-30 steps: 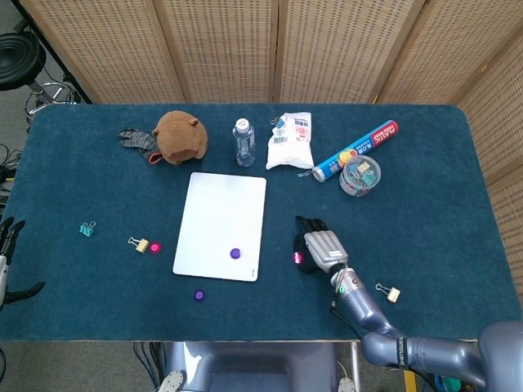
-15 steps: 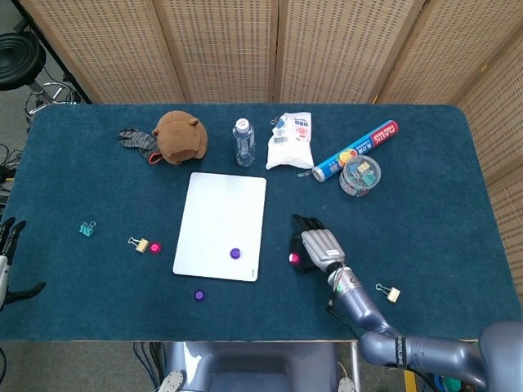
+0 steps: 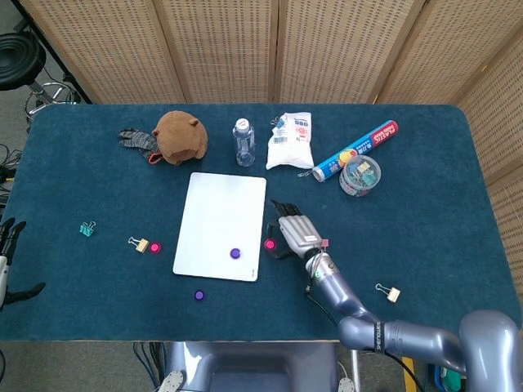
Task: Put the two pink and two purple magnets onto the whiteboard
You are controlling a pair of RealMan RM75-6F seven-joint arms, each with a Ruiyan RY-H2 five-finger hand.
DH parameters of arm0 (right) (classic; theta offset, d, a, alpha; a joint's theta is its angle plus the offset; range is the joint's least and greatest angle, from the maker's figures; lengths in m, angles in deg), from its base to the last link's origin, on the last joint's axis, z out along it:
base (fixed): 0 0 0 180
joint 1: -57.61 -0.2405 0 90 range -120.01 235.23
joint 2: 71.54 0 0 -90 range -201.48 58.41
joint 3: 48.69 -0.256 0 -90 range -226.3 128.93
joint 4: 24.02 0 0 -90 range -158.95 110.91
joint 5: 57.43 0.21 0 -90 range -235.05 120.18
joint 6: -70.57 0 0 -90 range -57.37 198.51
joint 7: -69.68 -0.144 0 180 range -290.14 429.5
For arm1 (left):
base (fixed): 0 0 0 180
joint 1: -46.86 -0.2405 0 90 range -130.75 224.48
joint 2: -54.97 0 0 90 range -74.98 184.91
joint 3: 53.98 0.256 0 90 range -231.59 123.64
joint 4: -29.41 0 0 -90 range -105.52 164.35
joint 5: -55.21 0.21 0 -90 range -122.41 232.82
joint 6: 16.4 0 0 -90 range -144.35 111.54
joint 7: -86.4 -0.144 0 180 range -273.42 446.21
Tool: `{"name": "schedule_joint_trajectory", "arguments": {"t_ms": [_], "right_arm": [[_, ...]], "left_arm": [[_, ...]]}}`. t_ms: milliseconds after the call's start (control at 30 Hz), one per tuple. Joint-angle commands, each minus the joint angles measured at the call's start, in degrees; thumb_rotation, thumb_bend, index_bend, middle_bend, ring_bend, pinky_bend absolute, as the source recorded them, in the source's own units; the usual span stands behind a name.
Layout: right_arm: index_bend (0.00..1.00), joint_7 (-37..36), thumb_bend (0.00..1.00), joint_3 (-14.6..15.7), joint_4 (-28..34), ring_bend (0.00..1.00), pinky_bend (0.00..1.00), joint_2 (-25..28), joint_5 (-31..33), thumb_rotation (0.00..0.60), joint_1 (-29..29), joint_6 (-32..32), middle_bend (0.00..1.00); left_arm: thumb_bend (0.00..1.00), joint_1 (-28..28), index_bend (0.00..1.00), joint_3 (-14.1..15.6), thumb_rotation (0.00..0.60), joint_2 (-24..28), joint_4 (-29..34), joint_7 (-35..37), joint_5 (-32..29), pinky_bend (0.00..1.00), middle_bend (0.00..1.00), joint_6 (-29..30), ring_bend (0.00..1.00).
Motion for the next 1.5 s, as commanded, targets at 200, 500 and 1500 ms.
{"name": "schedule_joint_trajectory", "arguments": {"t_ms": [200,500,1500], "right_arm": [[0.55,2.81,0.30,-3.67,-11.62,0.00,0.00,-8.41,4.57,0.600,-7.40,-2.92,0.00],[0.55,6.65,0.30,-5.28,-16.08,0.00,0.00,-11.98,9.55,0.600,-11.62,-3.71,0.00],[0.11,3.36,0.13,4.07,11.21,0.00,0.00,12.73,-7.31,0.600,3.16,10.86,0.00]], "left_arm": [[0.08,0.35,0.00,-0.11,0.600,0.21,-0.22,0.47,-0.73,0.00,0.00,-1.01,0.00],[0.08,0.72,0.00,-0.14,0.600,0.25,-0.48,0.68,-1.16,0.00,0.00,-1.84,0.00],[0.08,0.74,0.00,0.86,0.600,0.58,-0.15,2.04,1.24,0.00,0.00,-1.96,0.00]]}}
